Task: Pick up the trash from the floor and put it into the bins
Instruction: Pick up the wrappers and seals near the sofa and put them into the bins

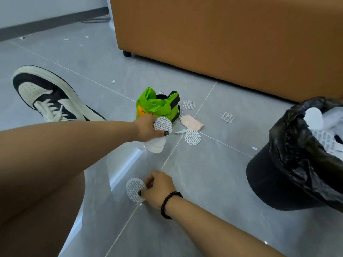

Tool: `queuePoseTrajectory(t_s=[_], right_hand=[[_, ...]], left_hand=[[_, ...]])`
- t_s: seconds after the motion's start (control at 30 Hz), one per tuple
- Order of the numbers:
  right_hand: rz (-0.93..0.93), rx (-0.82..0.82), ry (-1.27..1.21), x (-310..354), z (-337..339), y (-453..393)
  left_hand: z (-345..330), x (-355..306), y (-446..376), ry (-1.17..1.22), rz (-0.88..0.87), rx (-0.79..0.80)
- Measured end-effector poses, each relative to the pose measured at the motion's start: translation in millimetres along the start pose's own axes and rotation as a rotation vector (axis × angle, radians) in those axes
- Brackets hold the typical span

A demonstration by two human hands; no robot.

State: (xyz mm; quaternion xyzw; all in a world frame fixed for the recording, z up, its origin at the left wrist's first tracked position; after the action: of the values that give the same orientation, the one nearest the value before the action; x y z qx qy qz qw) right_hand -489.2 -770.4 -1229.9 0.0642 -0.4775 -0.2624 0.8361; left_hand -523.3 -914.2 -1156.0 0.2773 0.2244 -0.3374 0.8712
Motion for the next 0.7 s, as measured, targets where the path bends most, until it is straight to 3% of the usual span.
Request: queuePoseTrajectory(t_s=[0.2, 0.37, 0.57, 0.7], right_hand=[[0.117, 0.096, 0.255, -7, 61, 70], [0.207, 0.117, 0.494, 21, 143, 129], [0.278, -0.037, 0.677, 52, 243, 210], [0.197, -0.276, 0.509, 30, 312, 258]], left_hand=[[-7, -59, 42, 0.089, -0.105, -0.006], [-13, -106, 81, 0.372, -0.193, 0.074], [-18, -138, 117, 0.39, -0.216, 0.083], [-30, -162, 138, 0.34, -0.186, 0.144]])
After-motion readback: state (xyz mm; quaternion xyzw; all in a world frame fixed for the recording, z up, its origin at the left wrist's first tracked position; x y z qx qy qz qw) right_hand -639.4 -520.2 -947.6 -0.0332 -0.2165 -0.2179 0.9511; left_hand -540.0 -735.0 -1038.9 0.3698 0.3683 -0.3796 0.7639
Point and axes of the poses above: each hand's wrist, its own y-axis away from the middle knuckle, its own z-axis out of the back of the hand, x = y × z, the point moved 7 cm from there along -y, towards the middle knuckle, and after that the axes turned 7 degrees about z, right-handed, at the moved point
